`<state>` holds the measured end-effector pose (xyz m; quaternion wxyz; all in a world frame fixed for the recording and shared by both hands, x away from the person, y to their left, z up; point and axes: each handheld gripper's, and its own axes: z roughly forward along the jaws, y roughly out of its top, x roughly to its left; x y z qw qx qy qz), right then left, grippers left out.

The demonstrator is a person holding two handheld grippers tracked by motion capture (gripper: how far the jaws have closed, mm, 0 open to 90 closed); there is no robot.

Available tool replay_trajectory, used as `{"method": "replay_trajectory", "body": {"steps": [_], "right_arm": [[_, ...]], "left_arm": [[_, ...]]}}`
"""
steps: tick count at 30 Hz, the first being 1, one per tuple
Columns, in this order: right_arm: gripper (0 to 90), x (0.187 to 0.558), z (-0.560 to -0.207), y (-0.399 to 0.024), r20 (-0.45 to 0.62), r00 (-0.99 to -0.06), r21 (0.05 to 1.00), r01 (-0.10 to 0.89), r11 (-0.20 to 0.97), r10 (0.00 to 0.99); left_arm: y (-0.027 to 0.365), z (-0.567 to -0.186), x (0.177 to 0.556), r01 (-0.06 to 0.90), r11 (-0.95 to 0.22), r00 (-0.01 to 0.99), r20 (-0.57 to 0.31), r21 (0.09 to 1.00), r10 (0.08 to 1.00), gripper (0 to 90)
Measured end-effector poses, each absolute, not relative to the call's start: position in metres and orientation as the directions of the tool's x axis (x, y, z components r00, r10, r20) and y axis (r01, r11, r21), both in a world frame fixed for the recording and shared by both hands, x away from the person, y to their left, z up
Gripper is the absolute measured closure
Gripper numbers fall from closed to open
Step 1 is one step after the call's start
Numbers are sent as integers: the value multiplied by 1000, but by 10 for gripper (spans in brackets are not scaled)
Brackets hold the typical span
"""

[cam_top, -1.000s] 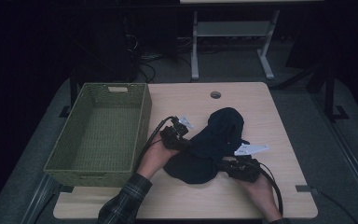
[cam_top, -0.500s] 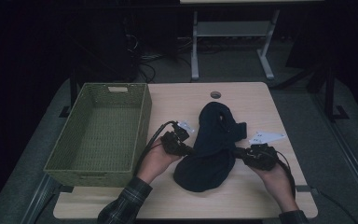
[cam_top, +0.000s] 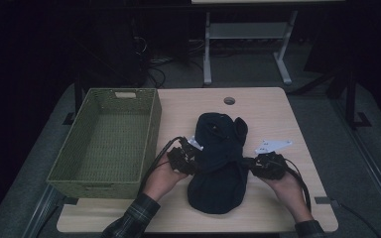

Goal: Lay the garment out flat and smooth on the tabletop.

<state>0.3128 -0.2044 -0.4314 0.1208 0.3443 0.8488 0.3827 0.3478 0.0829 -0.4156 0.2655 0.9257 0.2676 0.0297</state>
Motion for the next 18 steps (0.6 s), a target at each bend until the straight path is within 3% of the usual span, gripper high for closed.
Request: {"method": "replay_trajectory", "body": {"steps": [4,10,15,18], "right_arm": [[750,313,-439,-193,65,-754,714,493,497,654],[745,316,-451,-179,76,-773,693,495,524,630],[608,316,-454,-182,78,-760,695,506,512,646],[610,315,-449,-191,109,-744,723,514,461,659]], "left_arm": [[85,-410,347,478,-690,847,-75,543,527,662],[81,-421,350,477,-706,850,-70,523,522,678],[81,-429,354,478,-703,847,-64,527,528,726],[85,-429,356,484,-692,839,-60,536,541,777]]}}
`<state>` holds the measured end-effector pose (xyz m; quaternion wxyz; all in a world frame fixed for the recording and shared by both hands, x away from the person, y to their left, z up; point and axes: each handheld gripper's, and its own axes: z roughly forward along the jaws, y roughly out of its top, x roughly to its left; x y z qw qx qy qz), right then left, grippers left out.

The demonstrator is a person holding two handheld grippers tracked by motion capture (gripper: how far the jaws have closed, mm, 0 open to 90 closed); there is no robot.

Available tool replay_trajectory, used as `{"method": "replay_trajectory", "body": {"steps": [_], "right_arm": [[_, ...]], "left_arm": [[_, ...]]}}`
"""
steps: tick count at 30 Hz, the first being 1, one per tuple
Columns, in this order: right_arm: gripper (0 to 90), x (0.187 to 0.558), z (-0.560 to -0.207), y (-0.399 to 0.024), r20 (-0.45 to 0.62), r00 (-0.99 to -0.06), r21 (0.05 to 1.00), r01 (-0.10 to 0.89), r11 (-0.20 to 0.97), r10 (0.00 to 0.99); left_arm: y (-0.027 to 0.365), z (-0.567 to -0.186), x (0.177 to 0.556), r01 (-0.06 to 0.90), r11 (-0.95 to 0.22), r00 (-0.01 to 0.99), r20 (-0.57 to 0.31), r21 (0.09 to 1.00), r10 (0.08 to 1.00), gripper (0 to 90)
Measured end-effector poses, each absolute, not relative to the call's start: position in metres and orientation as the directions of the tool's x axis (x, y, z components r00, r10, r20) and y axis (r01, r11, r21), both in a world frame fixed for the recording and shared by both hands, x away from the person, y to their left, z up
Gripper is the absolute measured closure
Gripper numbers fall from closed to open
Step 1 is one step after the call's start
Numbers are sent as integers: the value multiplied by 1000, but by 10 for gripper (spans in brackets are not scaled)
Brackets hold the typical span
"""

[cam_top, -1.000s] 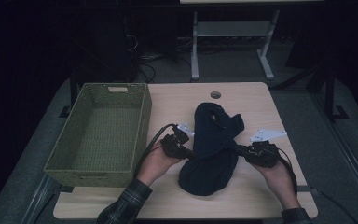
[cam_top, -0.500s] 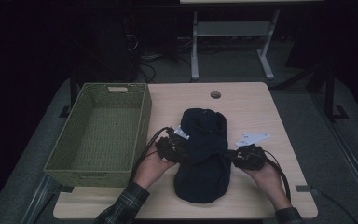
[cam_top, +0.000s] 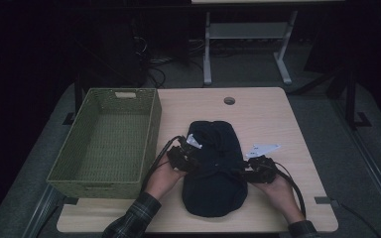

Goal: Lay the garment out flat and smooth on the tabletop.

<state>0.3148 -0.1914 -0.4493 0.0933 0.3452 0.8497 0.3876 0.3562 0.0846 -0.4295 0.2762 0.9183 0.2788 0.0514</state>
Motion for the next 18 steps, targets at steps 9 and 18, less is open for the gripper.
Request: {"method": "replay_trajectory", "body": {"steps": [9,18], "right_arm": [[871,311,-451,-212,157,-739,710,546,445,656],[899,310,-466,-202,146,-752,656,560,506,643]], "left_arm": [[87,-439,361,501,-702,824,-31,507,565,850],[87,-447,363,514,-705,822,-47,488,567,855]]}}
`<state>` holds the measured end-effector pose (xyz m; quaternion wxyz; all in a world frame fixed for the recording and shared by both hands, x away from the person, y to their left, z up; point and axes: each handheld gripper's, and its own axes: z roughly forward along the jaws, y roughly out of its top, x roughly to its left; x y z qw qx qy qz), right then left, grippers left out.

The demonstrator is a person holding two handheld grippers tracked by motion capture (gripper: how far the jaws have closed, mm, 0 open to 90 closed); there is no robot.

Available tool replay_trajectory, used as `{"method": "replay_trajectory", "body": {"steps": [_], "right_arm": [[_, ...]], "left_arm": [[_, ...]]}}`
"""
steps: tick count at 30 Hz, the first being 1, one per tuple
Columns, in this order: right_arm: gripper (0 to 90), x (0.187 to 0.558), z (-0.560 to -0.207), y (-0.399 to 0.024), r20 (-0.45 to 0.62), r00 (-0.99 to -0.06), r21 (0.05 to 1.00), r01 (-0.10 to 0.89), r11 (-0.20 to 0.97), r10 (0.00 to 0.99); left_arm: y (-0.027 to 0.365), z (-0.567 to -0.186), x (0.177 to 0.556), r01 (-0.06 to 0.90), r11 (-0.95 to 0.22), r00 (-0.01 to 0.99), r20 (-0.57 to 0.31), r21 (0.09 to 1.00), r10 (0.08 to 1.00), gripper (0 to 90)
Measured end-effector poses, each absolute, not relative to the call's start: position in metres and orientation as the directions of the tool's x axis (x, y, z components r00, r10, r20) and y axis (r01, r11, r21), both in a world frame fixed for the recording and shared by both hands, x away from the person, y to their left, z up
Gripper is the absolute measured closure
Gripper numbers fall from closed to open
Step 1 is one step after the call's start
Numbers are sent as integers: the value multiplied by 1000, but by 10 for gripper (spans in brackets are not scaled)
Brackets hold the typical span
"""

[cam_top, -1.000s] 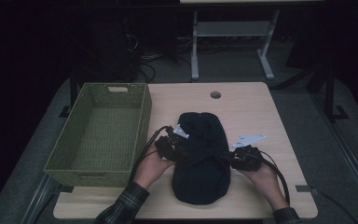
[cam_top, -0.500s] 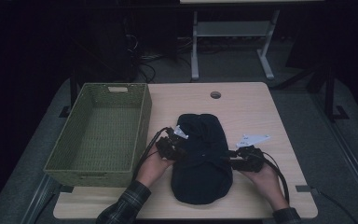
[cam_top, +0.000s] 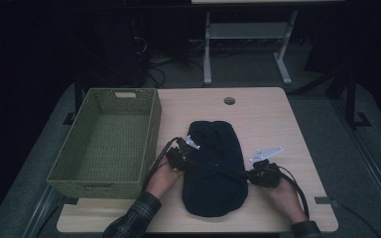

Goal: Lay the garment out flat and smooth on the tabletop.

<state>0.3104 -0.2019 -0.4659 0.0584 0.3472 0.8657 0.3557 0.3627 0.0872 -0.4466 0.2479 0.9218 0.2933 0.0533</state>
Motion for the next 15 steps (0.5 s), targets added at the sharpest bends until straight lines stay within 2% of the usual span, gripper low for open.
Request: {"method": "replay_trajectory", "body": {"steps": [6,15], "right_arm": [[900,306,-463,-200,95,-765,639,538,550,637],[900,294,-461,-209,90,-763,619,546,564,640]], "left_arm": [[87,-447,362,506,-706,828,-48,495,559,855],[79,-449,355,483,-706,844,-60,517,533,857]]}}
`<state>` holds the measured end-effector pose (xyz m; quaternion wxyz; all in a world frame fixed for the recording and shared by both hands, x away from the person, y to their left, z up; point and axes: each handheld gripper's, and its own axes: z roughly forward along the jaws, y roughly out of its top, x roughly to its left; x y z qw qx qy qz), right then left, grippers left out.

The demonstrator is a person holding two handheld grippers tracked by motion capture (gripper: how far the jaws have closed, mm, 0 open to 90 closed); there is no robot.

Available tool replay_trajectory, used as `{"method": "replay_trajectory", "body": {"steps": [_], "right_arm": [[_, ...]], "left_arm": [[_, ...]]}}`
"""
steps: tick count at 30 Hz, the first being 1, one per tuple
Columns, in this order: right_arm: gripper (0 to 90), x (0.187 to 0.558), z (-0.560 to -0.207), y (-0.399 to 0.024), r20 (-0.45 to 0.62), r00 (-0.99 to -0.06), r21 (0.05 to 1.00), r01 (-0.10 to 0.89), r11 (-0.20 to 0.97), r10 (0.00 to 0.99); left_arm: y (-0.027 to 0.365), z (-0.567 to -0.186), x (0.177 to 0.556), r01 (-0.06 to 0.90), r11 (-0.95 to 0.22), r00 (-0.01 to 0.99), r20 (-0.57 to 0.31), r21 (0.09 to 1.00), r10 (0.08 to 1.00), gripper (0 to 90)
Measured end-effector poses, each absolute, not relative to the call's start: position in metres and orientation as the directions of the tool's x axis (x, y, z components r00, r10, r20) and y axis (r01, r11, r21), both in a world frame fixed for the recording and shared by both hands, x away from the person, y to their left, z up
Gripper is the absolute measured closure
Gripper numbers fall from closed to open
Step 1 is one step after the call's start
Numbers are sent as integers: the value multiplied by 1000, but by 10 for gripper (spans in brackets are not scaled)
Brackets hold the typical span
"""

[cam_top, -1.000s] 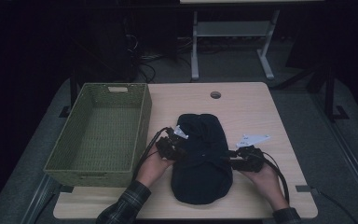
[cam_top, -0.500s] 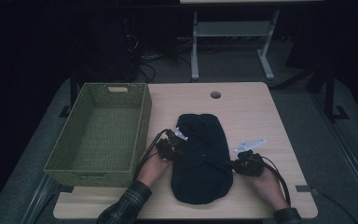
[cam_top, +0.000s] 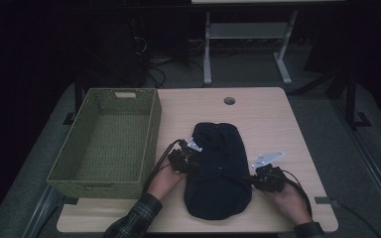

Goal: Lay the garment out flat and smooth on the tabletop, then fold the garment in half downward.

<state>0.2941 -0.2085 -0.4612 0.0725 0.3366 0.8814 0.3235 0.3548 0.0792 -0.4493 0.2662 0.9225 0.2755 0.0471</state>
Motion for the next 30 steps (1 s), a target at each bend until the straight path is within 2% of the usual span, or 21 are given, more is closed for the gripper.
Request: {"method": "replay_trajectory", "body": {"steps": [16,25,30], "right_arm": [[900,269,-460,-236,98,-767,610,550,570,635],[900,253,-459,-241,87,-775,602,542,587,626],[900,256,-447,-245,79,-763,644,530,552,641]], "left_arm": [[64,-453,335,463,-693,873,-147,553,466,856],[54,-453,319,430,-715,895,-159,551,416,855],[57,-444,324,442,-696,887,-157,566,435,838]]}}
